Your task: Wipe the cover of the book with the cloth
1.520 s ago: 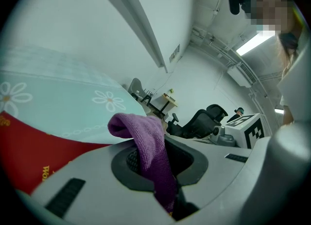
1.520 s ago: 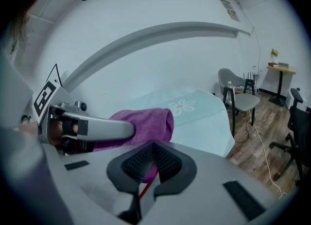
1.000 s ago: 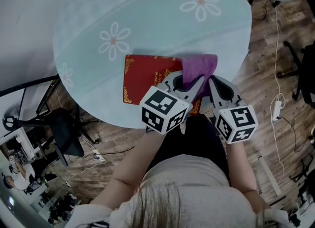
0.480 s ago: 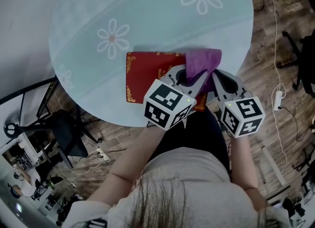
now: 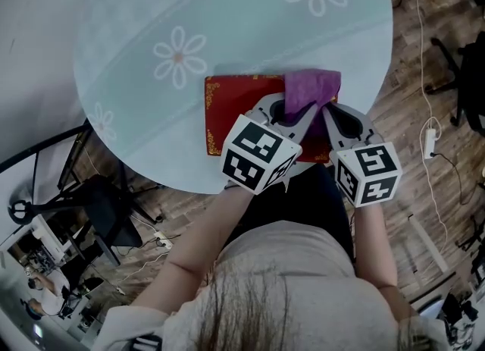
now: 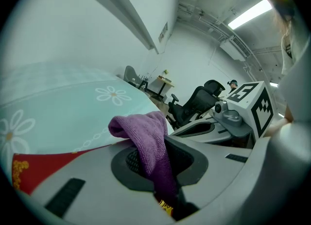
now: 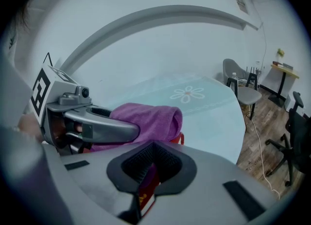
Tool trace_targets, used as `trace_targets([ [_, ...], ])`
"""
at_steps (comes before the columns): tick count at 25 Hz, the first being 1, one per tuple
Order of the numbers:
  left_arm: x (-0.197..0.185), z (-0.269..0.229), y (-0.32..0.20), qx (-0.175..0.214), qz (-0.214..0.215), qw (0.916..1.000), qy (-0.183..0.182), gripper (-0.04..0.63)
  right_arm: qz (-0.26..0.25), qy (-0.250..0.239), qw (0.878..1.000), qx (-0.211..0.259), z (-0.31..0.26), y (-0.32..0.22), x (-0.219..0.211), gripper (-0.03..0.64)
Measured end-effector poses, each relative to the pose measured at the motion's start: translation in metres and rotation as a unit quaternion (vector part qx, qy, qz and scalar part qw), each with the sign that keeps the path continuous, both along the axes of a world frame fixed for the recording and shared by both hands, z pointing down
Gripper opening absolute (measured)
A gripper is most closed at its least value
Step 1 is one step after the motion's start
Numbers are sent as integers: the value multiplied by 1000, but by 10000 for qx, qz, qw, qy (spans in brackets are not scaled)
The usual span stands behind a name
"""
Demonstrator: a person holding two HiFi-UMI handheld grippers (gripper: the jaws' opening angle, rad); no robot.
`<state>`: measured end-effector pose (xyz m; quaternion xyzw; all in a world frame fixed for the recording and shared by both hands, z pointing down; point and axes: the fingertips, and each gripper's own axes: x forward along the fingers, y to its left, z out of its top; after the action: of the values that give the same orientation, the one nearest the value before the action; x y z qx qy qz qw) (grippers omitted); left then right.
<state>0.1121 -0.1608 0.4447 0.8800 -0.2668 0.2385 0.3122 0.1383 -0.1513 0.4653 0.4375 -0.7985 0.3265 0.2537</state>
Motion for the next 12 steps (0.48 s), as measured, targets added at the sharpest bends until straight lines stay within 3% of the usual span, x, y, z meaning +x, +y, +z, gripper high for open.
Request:
trace_targets([
  [12,-35,0,2,-36,120,9999,34,63,-306,334,9985,-314,4,1,-38,23],
])
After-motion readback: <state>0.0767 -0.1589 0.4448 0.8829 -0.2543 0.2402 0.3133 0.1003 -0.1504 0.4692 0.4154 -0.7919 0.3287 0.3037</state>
